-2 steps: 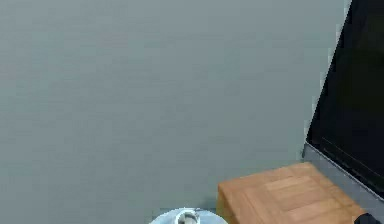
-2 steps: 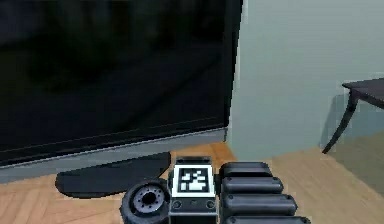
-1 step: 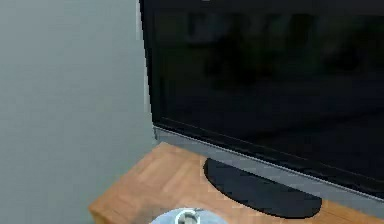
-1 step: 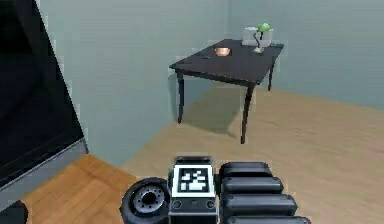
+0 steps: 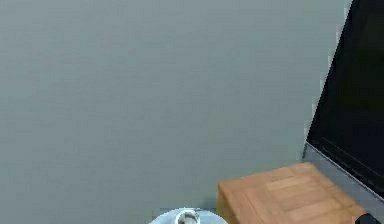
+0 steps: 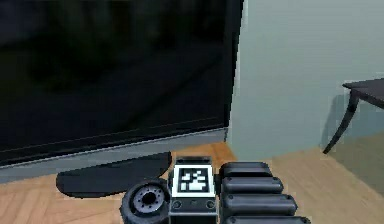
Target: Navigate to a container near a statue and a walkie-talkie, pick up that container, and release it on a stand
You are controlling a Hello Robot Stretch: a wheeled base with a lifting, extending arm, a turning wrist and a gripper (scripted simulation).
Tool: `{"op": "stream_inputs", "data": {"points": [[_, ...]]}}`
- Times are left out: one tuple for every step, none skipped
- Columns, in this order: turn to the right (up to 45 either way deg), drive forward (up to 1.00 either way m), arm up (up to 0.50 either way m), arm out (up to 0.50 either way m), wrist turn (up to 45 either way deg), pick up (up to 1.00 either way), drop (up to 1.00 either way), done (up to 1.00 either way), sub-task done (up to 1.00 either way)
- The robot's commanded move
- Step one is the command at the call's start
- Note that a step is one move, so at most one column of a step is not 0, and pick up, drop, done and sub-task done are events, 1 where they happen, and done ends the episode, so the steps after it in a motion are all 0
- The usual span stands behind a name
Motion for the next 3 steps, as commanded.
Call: {"op": "stream_inputs", "data": {"points": [[-45.0,0.0,0.0,0.0,0.0,0.0,0.0,0.0,0.0],[-36.0,0.0,0.0,0.0,0.0,0.0,0.0,0.0,0.0],[45.0,0.0,0.0,0.0,0.0,0.0,0.0,0.0,0.0]]}}
